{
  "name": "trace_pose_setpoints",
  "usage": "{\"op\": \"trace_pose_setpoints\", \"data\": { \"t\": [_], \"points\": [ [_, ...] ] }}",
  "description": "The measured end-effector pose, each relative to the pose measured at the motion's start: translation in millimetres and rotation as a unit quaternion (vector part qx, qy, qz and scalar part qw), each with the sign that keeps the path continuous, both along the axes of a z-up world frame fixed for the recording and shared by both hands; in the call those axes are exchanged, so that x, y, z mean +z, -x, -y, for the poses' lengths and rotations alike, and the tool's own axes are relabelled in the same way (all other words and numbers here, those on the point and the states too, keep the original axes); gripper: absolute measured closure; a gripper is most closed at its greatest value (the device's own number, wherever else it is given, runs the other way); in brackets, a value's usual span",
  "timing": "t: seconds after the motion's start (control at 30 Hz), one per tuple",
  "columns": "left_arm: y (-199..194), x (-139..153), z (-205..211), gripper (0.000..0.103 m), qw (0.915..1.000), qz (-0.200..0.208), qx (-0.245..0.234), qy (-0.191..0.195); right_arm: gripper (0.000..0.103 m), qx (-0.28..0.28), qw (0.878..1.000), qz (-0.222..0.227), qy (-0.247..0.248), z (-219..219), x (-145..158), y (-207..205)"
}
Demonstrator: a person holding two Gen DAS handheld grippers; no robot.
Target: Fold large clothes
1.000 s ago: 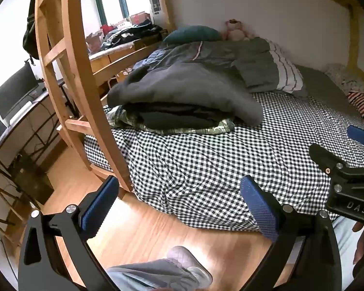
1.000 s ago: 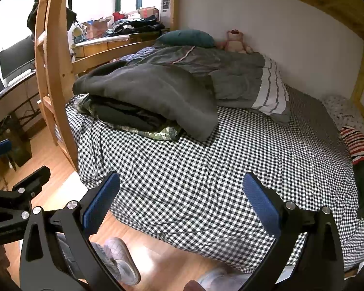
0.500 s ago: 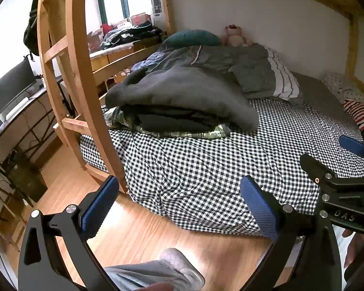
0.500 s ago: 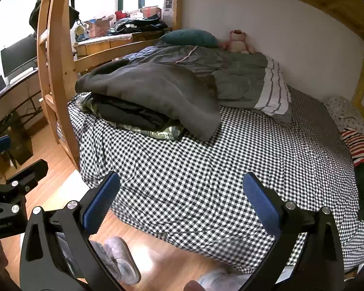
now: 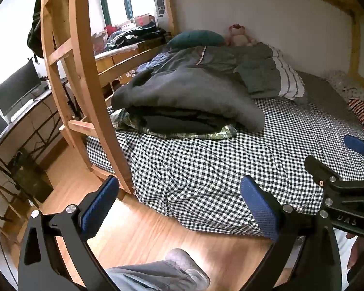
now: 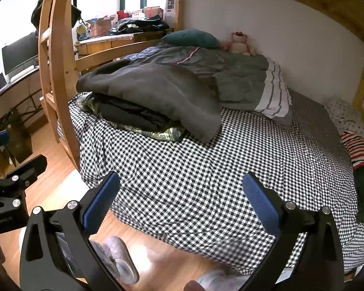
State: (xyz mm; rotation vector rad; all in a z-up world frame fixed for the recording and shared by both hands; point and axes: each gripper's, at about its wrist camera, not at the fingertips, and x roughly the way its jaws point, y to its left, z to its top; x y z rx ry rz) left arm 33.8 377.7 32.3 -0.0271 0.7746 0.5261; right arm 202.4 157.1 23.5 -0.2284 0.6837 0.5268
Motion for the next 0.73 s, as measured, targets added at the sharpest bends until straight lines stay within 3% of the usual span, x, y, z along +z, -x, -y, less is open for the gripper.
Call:
{"op": "trace_pose_setpoints", "data": {
  "t": [0.5,0.73],
  "points": [
    [0.9,0.6,-1.6,0.004,0.9998,0.006,-0.007,0.017,0.003,-0.002,1.000,-0.002,-0.001,3.2,0.6,-1.5],
    [2.5,1.3,-2.2,0.004,1.0000,0.003,0.001,0.004,0.003,-0.003,1.000,-0.003,-0.004,3.1,1.1,-2.1]
  ]
}}
